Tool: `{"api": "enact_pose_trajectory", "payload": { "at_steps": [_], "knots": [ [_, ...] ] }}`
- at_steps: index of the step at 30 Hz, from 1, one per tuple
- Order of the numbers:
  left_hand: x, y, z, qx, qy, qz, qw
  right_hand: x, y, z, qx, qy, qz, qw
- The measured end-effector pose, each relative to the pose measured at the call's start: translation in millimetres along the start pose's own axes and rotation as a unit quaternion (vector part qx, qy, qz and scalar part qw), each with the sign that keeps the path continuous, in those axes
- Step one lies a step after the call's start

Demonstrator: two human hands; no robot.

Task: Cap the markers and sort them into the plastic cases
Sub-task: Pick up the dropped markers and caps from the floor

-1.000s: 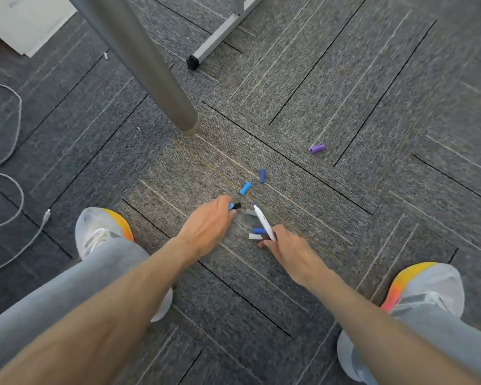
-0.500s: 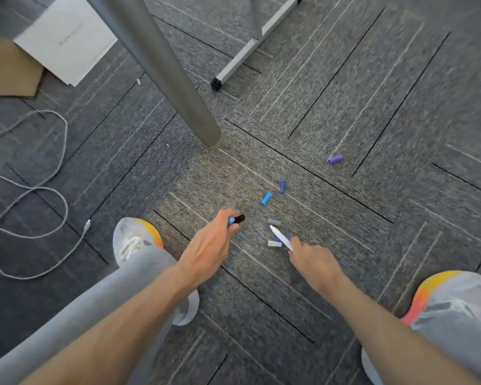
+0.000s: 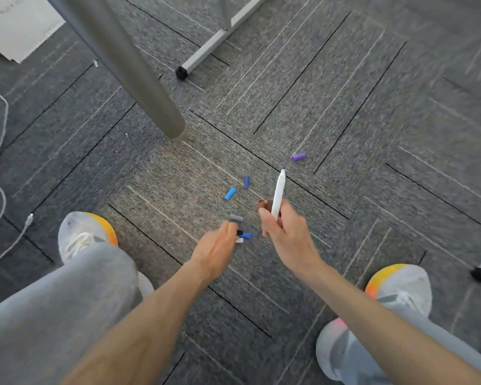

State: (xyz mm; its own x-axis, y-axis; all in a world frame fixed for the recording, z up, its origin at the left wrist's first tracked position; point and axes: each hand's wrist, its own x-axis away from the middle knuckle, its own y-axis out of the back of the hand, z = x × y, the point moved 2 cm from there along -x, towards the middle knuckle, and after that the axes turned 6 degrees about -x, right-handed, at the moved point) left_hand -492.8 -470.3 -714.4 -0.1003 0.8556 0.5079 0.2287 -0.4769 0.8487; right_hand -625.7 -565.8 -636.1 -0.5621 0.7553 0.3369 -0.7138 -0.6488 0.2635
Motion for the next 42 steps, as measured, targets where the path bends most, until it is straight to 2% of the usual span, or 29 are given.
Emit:
{"api": "enact_pose_trajectory", "payload": {
  "at_steps": [5,9,17,21,24,27,29,32,38,42],
  "knots": [
    [-3,-11,-15,-0.083,-0.020,-0.002,0.996,1,8,3,-0.043,-0.007,-0.006,0.999],
    [-2,-12,-14,-0.104,-0.052,-0.030,0.993,2,6,-4,-0.042,-0.010,-0.019,0.999],
    [-14,-2,-19,-0.205,-0.117,-0.020,0.972,3,-9,-19,-0.018,-0.030,-0.014,0.999],
    [-18,2,-16,-0.187,-0.111,0.004,0.976,1,-8,-15,-0.028,-0.034,-0.020,0.999],
    [-11,16,-12,-0.070,-0.039,-0.017,0.997,0,0,-2,-0.022,-0.027,-0.033,0.999],
    [3,61,-12,0.118,0.016,-0.062,0.991,-3,13,21,-0.036,-0.027,-0.058,0.997],
    [14,104,-15,0.221,0.028,-0.101,0.970,-5,21,47,-0.055,-0.012,-0.077,0.995],
    [30,183,-16,0.313,0.048,-0.175,0.932,-11,30,106,-0.085,0.024,-0.101,0.991],
    [87,364,-16,0.354,0.035,-0.315,0.880,-9,57,279,-0.119,0.124,-0.111,0.979],
    [136,465,-11,0.330,0.038,-0.380,0.863,10,73,389,-0.127,0.201,-0.097,0.966]
  ]
}}
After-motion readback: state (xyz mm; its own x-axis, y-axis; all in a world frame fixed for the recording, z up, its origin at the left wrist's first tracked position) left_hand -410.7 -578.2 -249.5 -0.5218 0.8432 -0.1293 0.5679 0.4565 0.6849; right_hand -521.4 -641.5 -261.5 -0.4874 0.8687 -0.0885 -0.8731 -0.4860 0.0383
